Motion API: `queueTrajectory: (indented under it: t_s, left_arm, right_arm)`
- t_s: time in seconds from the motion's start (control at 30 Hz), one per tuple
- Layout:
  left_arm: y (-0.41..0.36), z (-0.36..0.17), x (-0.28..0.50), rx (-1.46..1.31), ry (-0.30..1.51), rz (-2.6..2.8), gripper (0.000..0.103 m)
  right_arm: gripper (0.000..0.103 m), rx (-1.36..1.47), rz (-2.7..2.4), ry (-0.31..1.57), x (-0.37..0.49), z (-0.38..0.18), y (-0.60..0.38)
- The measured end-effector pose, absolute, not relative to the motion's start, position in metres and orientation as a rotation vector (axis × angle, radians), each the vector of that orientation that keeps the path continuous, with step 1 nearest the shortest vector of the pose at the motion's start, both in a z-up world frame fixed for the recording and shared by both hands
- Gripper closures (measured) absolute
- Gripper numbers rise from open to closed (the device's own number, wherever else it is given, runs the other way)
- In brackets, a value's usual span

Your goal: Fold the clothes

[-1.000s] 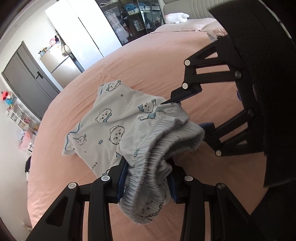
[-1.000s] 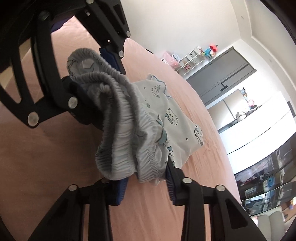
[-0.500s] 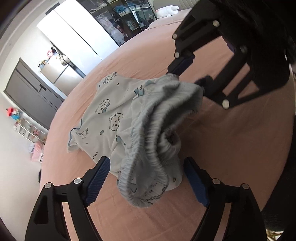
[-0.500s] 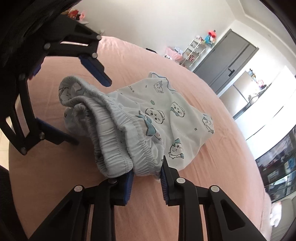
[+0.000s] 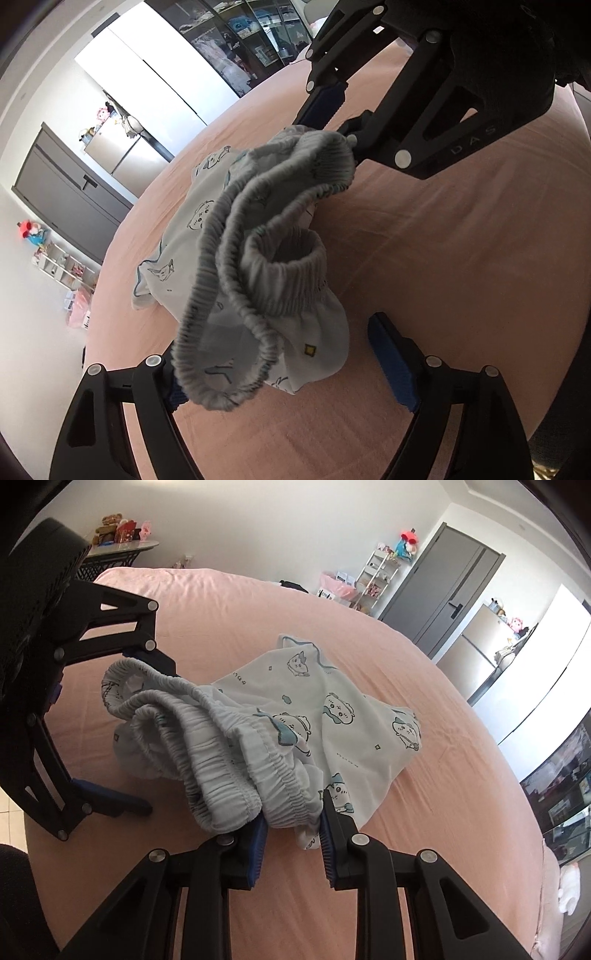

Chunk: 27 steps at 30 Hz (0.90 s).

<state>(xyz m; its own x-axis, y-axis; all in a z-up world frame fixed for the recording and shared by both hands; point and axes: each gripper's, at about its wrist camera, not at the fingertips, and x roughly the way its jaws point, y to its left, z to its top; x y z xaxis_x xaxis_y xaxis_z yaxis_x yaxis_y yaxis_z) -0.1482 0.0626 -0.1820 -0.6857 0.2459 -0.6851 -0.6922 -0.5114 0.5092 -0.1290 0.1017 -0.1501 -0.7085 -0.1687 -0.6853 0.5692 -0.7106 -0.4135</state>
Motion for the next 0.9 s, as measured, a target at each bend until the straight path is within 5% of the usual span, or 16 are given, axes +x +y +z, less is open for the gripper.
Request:
queueTrajectory:
  t_s: [0.5,0.67,0.9]
  left_arm:
    - [0.055,-0.175,-0.178,-0.816,0.885,2.331,0.022]
    - [0.047,-0.167,-0.184,-0.855,0.716,2.312,0.051]
    - [0.044,-0.162,-0.191,-0.854,0.654,2.293,0.066]
  right_arm:
    - [0.079,0.916,-2.442,0.793,-0.152,-0.141,0.115]
    - [0.079,0.937,-2.436,0.747,-0.15,-0.141,0.117]
    - [0.079,0.945,-2.438,0.713,-0.154,-0.138,0.118]
